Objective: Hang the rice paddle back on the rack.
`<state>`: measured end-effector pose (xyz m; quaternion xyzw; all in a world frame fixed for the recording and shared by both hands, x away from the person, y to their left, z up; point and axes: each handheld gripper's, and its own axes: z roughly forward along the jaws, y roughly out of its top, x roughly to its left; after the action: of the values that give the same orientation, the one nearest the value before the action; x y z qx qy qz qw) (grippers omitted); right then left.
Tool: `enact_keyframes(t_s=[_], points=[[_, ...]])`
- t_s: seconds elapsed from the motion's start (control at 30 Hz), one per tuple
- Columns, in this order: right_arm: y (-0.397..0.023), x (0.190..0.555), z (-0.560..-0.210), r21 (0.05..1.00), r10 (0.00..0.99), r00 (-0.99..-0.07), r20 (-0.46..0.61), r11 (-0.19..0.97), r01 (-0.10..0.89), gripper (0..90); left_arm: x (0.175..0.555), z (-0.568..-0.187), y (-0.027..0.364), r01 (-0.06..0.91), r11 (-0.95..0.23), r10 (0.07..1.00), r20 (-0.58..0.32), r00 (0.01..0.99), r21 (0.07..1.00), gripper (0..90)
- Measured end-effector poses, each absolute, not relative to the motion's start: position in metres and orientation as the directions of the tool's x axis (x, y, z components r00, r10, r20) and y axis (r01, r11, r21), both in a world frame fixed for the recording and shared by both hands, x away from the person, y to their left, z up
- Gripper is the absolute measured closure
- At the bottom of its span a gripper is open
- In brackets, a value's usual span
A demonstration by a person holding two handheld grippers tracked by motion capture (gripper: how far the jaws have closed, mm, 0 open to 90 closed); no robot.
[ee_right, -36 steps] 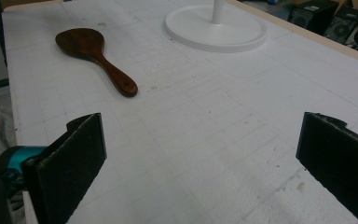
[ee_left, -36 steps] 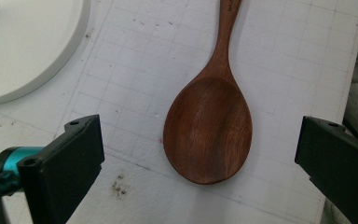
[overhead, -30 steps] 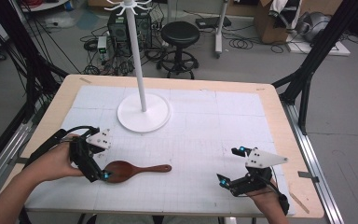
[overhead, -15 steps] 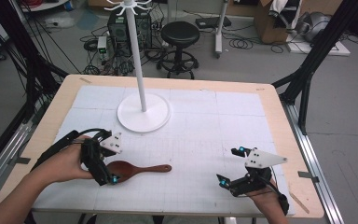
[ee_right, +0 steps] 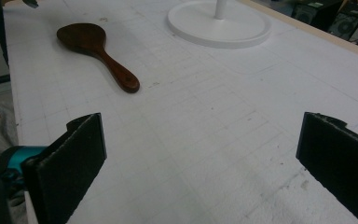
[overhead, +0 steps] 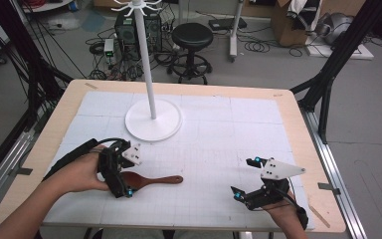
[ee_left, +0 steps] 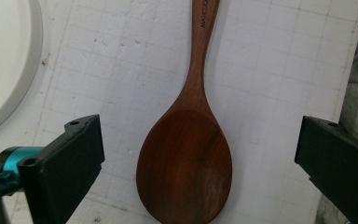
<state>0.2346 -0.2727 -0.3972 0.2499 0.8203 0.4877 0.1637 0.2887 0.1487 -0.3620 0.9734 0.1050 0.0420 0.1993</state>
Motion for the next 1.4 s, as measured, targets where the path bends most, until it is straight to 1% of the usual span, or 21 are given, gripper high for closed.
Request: enact_keyframes(t_s=[0.4,0.77,1.23,1.4], points=[[-0.272,0.234,-0.398,0.880,0.562,-0.827,-0.026,0.405,0.248,0.3,0.292,-0.366,0.135,0.181,-0.911,0.206,0.028,0.978,0.370,1.8],[-0.272,0.235,-0.398,0.878,0.561,-0.828,-0.020,0.405,0.253,0.3,0.295,-0.375,0.119,0.160,-0.939,0.177,0.030,0.984,0.304,1.9],[-0.271,0.235,-0.399,0.878,0.560,-0.828,-0.023,0.407,0.251,0.3,0.299,-0.383,0.102,0.155,-0.952,0.169,0.030,0.985,0.265,1.9],[-0.271,0.235,-0.399,0.876,0.559,-0.829,-0.025,0.412,0.252,0.3,0.301,-0.388,0.097,0.158,-0.958,0.170,0.031,0.985,0.238,4.5]])
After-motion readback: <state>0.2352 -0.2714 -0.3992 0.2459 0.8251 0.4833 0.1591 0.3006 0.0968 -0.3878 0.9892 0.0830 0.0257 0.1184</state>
